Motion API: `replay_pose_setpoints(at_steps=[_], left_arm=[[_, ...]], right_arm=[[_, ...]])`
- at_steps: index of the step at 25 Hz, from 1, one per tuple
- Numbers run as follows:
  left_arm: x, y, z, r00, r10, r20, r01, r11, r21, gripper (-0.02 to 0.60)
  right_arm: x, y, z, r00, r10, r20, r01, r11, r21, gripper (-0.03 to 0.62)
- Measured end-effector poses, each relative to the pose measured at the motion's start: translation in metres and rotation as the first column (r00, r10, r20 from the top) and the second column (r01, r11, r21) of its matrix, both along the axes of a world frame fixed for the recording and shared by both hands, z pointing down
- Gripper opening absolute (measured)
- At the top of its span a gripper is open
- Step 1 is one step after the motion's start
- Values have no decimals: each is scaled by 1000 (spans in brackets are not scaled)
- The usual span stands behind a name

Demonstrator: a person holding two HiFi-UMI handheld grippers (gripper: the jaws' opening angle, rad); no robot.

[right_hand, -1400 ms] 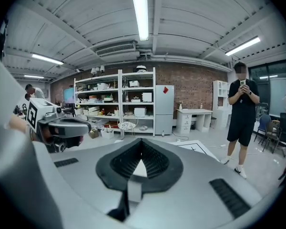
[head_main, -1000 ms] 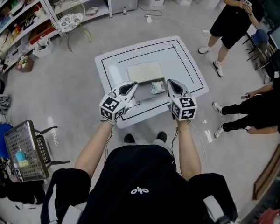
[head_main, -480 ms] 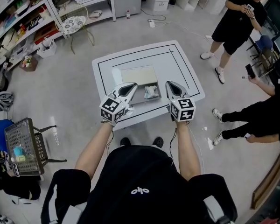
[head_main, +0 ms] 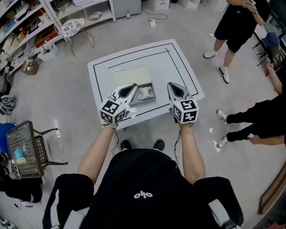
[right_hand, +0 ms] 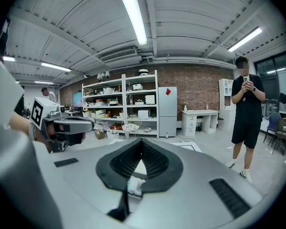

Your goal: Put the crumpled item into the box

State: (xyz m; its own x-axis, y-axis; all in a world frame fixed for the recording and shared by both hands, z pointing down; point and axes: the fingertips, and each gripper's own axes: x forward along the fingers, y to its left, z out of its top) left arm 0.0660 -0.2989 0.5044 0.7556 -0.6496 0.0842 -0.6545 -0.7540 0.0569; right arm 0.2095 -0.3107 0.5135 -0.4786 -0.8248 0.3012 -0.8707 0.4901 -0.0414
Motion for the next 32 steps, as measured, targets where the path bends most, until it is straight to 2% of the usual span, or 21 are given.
replay_pose_setpoints(at_steps=[12, 32], left_arm=[[33, 8, 1, 1000, 20, 5, -20, 1000, -10, 6], [38, 11, 4, 1000, 16, 14, -16, 1000, -16, 6]], right_arm=[[28, 9, 5, 1000, 7, 11, -7, 1000, -4, 9], [37, 13, 9, 1000, 4, 15, -4, 1000, -9, 9]])
